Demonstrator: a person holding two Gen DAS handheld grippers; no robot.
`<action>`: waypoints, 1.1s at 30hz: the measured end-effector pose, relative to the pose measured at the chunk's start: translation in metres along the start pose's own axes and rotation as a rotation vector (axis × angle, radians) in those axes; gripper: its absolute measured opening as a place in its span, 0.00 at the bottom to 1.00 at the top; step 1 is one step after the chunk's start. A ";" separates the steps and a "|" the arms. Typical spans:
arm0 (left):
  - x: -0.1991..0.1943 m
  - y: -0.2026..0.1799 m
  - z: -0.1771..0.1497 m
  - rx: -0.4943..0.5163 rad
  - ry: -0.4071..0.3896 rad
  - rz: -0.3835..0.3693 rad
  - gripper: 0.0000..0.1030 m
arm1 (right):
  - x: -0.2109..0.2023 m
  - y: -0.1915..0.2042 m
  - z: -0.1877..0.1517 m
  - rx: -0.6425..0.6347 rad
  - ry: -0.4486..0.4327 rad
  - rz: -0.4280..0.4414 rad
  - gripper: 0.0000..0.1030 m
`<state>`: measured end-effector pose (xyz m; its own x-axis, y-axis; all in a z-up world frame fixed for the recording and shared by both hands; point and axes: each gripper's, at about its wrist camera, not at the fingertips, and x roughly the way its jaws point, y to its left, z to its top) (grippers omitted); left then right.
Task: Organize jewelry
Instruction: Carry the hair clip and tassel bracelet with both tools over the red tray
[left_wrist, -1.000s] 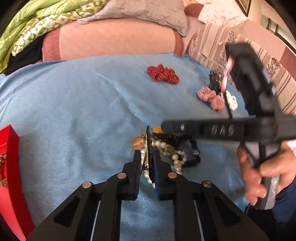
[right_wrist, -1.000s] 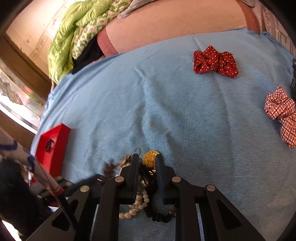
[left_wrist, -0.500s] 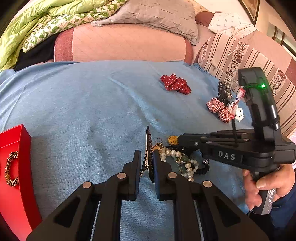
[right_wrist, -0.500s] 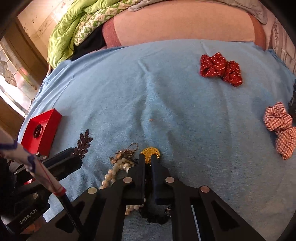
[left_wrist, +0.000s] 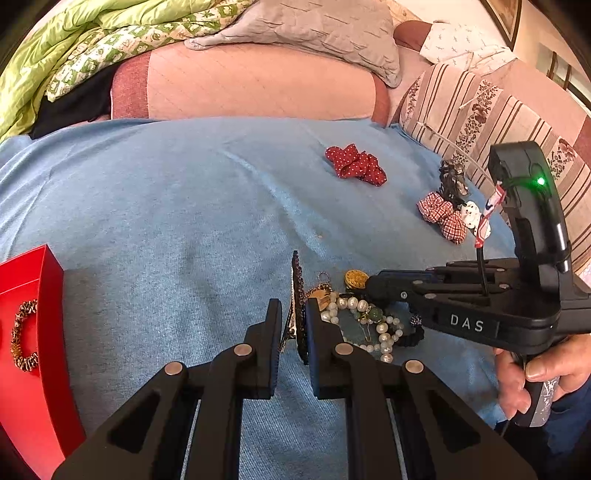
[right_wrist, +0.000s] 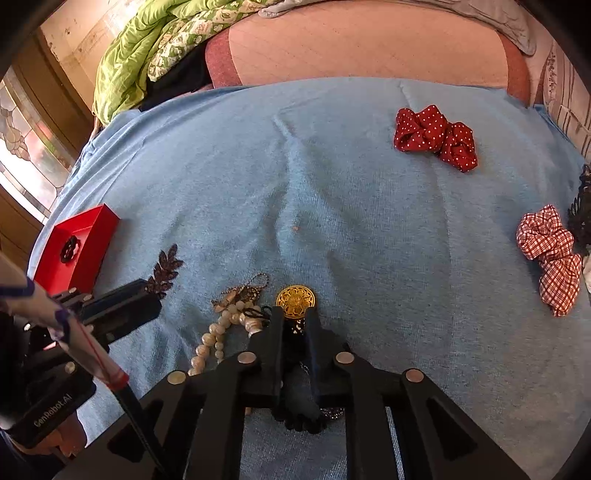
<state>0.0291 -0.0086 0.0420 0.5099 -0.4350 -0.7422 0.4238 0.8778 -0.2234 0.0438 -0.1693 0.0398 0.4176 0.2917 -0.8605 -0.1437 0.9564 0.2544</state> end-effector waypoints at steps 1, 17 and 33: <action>0.000 0.000 0.000 0.000 0.001 -0.001 0.12 | -0.001 0.000 0.000 0.002 -0.004 -0.001 0.14; -0.002 0.000 -0.001 -0.002 -0.009 0.011 0.12 | 0.004 0.000 -0.004 -0.001 0.030 0.039 0.13; -0.039 0.020 0.016 -0.047 -0.151 0.064 0.12 | -0.056 0.007 0.025 0.094 -0.294 0.204 0.09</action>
<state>0.0297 0.0229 0.0767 0.6433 -0.3998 -0.6530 0.3527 0.9117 -0.2108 0.0417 -0.1788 0.1005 0.6305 0.4561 -0.6281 -0.1733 0.8715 0.4588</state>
